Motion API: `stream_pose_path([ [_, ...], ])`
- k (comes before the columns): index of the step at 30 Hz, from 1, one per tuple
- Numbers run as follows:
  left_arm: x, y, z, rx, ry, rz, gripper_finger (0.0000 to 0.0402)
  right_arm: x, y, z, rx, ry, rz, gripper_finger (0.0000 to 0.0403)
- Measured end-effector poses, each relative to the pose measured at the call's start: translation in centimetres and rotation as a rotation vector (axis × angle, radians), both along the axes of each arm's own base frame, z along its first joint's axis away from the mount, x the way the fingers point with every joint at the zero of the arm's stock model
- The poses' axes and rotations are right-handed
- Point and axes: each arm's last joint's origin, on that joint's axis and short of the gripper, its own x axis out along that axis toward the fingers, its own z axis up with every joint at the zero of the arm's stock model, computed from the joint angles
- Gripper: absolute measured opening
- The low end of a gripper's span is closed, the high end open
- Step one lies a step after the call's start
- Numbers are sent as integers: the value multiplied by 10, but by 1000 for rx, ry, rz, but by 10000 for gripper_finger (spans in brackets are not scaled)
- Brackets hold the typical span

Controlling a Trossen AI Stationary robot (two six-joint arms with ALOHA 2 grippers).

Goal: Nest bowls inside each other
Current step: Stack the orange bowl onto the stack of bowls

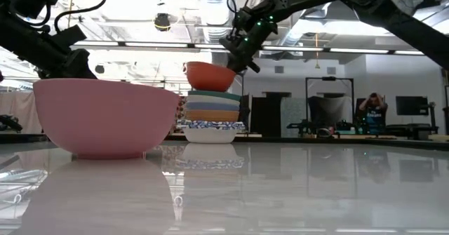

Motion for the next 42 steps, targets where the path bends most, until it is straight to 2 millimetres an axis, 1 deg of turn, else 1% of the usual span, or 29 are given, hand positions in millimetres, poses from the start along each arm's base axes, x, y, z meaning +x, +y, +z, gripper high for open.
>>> stream_pose_path([
  [7,0,0,0,0,0,0,190,-3,4,-5,34,58,16,7],
  [14,0,0,0,0,0,0,190,3,13,-6,40,76,45,7],
  [16,0,0,0,0,-1,0,190,2,13,-7,40,80,47,7],
  [22,0,0,0,0,0,0,190,1,12,-20,84,132,44,7],
  [26,0,0,0,0,0,0,190,2,12,-25,96,146,43,7],
  [38,0,0,0,0,0,0,190,3,12,-25,90,148,47,13],
  [42,0,0,0,0,-1,0,190,5,13,-25,61,158,42,13],
])
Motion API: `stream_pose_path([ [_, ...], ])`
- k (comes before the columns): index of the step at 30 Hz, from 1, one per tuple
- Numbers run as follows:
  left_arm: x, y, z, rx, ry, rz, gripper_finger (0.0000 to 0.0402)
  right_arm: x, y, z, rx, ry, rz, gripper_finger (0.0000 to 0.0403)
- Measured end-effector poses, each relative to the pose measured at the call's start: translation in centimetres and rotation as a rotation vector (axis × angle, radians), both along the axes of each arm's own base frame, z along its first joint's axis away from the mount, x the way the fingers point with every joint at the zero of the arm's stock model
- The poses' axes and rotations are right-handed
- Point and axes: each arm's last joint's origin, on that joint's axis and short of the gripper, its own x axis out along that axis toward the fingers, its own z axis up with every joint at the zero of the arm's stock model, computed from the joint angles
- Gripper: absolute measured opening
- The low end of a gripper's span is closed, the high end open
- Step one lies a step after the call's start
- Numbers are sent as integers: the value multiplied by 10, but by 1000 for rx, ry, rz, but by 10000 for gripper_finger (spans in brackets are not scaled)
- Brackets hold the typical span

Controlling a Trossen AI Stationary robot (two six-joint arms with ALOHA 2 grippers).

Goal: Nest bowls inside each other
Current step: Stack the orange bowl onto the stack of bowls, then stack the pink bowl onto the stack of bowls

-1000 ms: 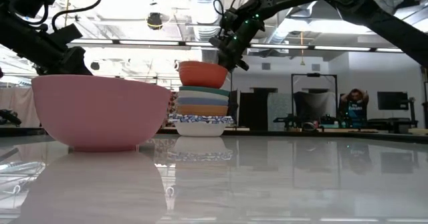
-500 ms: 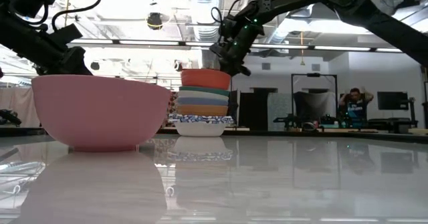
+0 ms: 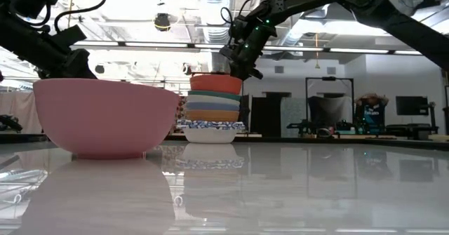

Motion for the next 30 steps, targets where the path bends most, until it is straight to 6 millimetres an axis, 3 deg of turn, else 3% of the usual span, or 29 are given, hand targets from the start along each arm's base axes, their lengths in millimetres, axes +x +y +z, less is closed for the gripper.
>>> stream_pose_path([
  [6,0,0,0,0,0,0,190,0,-1,-1,-14,15,-19,25],
  [16,0,0,0,0,0,0,190,14,-2,-29,26,59,0,34],
  [23,0,0,0,0,1,0,190,13,-3,-28,19,55,-4,56],
  [30,0,0,0,0,1,0,190,12,-2,-13,-10,15,-4,83],
])
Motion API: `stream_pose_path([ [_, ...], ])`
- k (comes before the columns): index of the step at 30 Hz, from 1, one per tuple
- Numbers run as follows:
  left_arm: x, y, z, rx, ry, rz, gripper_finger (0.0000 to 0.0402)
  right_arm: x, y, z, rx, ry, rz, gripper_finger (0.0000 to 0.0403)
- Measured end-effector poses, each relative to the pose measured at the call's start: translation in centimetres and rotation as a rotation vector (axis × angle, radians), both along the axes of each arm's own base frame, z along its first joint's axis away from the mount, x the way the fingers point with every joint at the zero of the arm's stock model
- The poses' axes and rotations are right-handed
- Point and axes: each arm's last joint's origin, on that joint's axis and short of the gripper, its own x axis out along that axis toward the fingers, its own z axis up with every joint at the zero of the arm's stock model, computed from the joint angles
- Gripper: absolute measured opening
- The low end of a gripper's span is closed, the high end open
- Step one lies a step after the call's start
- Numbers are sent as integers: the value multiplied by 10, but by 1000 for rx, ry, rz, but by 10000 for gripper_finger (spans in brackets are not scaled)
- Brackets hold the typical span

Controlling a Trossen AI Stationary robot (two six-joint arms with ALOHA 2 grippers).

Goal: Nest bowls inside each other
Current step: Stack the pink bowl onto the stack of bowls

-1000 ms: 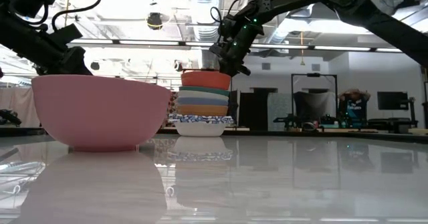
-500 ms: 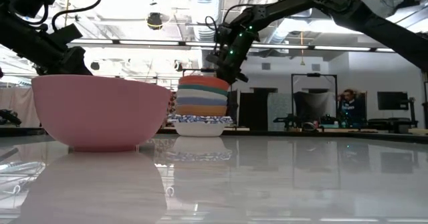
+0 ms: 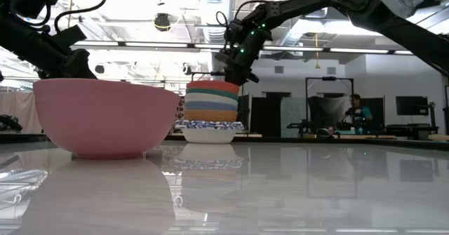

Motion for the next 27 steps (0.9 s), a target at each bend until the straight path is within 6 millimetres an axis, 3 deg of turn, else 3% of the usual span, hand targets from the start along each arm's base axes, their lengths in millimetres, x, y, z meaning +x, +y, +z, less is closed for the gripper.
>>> stream_pose_path([
  [9,0,0,0,0,0,0,190,4,6,2,3,-11,4,153],
  [18,0,0,0,1,1,0,190,-5,20,41,-67,-79,-21,166],
  [21,0,0,0,1,1,-1,190,2,35,49,-84,-117,53,163],
  [27,0,0,0,1,1,0,190,27,87,57,-50,-171,255,162],
])
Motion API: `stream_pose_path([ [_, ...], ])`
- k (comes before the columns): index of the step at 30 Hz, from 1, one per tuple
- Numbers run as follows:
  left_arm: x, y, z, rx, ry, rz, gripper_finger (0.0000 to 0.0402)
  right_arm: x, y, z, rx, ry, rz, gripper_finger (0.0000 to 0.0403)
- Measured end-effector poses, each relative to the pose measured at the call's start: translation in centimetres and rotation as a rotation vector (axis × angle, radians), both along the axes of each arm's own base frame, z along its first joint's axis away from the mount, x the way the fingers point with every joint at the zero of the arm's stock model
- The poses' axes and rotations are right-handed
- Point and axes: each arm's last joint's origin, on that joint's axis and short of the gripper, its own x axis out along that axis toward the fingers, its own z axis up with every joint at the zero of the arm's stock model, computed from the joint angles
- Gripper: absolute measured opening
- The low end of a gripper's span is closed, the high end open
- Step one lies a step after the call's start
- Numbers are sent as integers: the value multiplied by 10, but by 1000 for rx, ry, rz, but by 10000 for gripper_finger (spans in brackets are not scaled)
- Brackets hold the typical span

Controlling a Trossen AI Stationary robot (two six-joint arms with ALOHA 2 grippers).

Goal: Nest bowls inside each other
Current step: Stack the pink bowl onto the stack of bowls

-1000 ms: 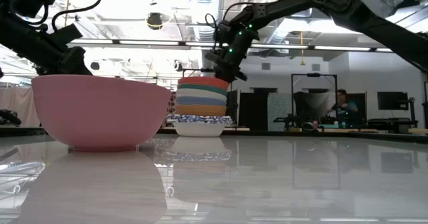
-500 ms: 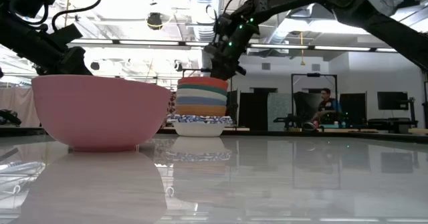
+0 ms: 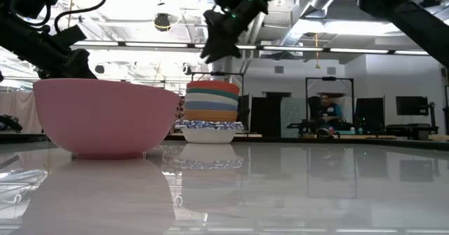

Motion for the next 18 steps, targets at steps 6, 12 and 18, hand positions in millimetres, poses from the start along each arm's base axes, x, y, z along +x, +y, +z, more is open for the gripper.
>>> stream_pose_path([
  [6,0,0,0,0,-1,0,190,29,72,-1,-7,-2,192,162],
  [12,0,0,0,0,-1,0,190,47,149,-3,-80,20,323,162],
  [18,0,0,0,-1,-1,0,190,54,209,-18,-204,76,357,162],
])
